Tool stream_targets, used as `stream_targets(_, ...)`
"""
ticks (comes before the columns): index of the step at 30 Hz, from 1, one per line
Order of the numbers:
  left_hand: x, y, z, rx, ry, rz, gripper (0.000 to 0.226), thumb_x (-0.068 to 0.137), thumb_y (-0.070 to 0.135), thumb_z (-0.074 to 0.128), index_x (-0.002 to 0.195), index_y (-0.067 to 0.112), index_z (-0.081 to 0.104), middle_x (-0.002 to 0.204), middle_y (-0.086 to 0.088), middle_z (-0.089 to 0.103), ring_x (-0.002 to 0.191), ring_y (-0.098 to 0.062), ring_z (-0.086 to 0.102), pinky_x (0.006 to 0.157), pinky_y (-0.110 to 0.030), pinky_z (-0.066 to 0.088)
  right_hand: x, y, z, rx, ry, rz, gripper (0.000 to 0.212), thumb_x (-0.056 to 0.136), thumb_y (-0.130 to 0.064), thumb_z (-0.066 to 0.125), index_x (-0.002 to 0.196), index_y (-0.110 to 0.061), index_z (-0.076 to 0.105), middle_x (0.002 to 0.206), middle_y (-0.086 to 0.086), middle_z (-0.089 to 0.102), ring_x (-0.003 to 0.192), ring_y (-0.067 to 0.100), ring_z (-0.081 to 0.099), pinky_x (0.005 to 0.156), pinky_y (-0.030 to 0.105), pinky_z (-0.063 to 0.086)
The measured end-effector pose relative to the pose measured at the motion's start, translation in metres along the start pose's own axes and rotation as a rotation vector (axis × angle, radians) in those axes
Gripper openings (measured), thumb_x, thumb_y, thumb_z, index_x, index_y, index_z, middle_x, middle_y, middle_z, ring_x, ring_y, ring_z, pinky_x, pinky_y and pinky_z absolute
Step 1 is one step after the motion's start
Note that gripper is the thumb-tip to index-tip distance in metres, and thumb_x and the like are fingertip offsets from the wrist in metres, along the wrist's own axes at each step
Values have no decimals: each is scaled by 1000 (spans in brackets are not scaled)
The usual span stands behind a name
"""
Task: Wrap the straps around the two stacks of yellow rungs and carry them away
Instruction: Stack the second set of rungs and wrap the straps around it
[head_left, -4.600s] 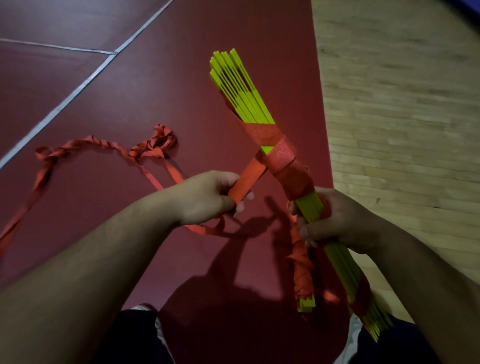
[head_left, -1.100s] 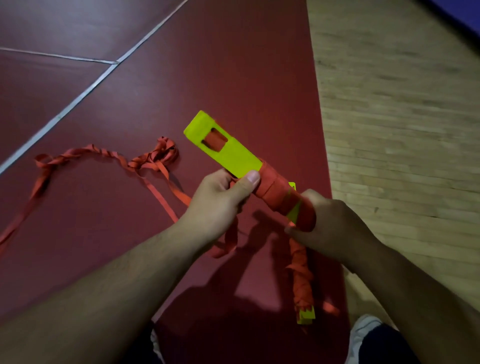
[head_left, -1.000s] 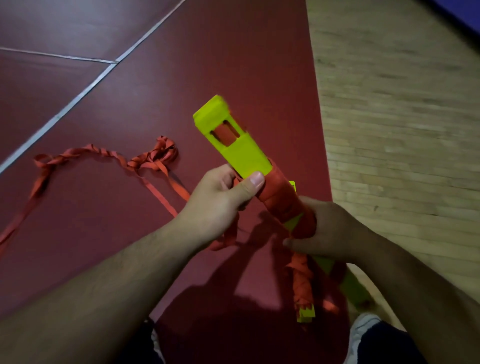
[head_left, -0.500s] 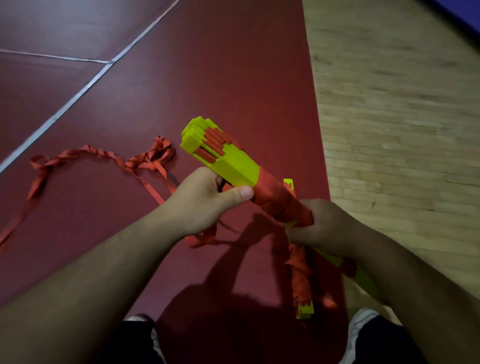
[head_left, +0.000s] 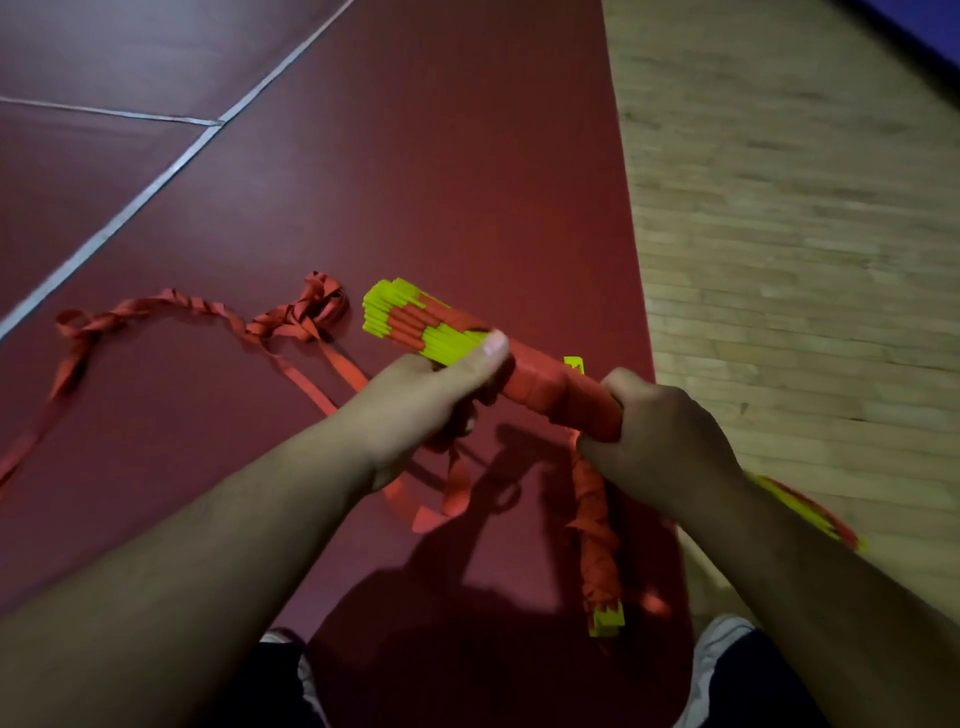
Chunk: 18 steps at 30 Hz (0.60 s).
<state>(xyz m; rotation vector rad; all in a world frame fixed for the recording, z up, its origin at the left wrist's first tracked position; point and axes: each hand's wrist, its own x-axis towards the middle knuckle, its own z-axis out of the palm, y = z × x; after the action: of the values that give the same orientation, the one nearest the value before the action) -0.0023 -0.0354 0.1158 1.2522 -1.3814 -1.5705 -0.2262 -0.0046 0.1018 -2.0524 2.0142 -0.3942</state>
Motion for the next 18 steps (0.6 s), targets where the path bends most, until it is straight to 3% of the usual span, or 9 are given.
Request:
stream_targets(3, 0, 2, 6, -120, 166, -81, 44, 80, 61, 69, 70, 18, 63, 62, 0, 56, 52, -16, 43, 56, -29, 28, -1, -6, 1, -100, 81, -25, 34, 75, -50, 67, 96, -27, 53, 81, -3, 60, 84, 32, 64, 62, 32, 41)
stream_targets(7, -6, 6, 3, 87, 199, 64, 38, 87, 47, 68, 72, 13, 63, 62, -1, 52, 56, -12, 45, 58, -30, 36, 0, -5, -1, 23, -18, -112, 35, 72, -46, 73, 92, -27, 53, 75, -8, 58, 77, 25, 62, 57, 32, 39)
stream_targets(10, -11, 14, -1, 223, 88, 295, 37, 92, 32, 64, 71, 2, 56, 63, -2, 51, 60, -8, 47, 61, -28, 41, 5, 5, -5, 272, -235, -155, 46, 64, -45, 84, 99, -26, 62, 83, -5, 68, 77, 16, 65, 67, 33, 51)
stream_targets(13, -11, 13, -5, 232, -18, 362, 36, 83, 41, 61, 73, 6, 55, 65, 3, 53, 57, -18, 51, 57, -31, 43, 1, 6, 2, 490, -382, -182, 43, 61, -31, 88, 99, -23, 67, 86, -8, 72, 76, 6, 66, 68, 25, 53)
stream_targets(15, -8, 15, -8, 245, -56, 375, 43, 82, 46, 59, 79, 3, 57, 73, 2, 55, 62, -18, 53, 59, -37, 46, -2, 3, 9, 529, -371, -182, 33, 64, -22, 87, 90, -22, 66, 78, -8, 70, 67, 1, 59, 60, 18, 47)
stream_targets(18, -4, 17, -13, 228, -119, 363, 22, 90, 28, 72, 86, 7, 68, 79, 15, 67, 76, 1, 61, 71, -19, 49, 1, 2, 9, 390, -204, -137, 29, 66, -29, 85, 83, -23, 62, 68, -6, 65, 59, 3, 57, 53, 18, 42)
